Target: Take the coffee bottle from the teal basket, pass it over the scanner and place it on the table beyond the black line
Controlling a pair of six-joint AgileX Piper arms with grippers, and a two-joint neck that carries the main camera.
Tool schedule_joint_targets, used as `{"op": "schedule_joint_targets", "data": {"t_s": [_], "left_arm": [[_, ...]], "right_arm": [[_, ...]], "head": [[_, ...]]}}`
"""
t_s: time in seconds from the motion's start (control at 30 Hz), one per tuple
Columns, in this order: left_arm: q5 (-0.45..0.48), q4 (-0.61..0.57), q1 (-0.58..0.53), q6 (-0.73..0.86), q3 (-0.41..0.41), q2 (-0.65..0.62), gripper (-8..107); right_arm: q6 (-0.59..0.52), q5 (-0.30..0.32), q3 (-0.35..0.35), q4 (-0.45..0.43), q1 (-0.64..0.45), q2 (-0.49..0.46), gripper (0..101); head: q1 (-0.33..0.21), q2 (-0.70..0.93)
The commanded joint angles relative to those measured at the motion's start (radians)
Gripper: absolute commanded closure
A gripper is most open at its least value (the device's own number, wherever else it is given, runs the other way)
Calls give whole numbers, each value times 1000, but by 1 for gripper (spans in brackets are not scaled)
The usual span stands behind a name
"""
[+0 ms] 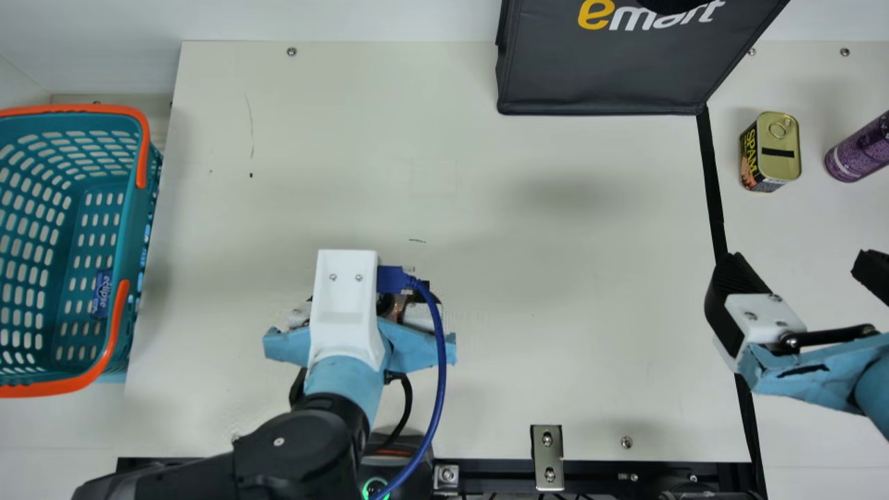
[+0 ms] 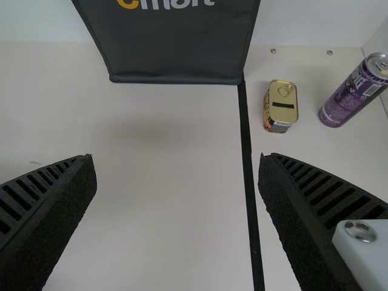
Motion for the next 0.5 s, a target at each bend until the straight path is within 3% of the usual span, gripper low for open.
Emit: {"op": "schedule_joint_targets", "data": {"t_s": [0.0,0.2,0.47], "left_arm": [[3,2,-3,-1,0,3,69],[6,9,-5,-1,4,6,107],[-1,14,-7,73,4,-33,107]], "right_arm": [[0,0,0,0,0,0,6],[0,0,0,0,0,0,6],[0,0,0,0,0,0,6]], "head": [[-29,2],[-29,2],[-29,2]]}}
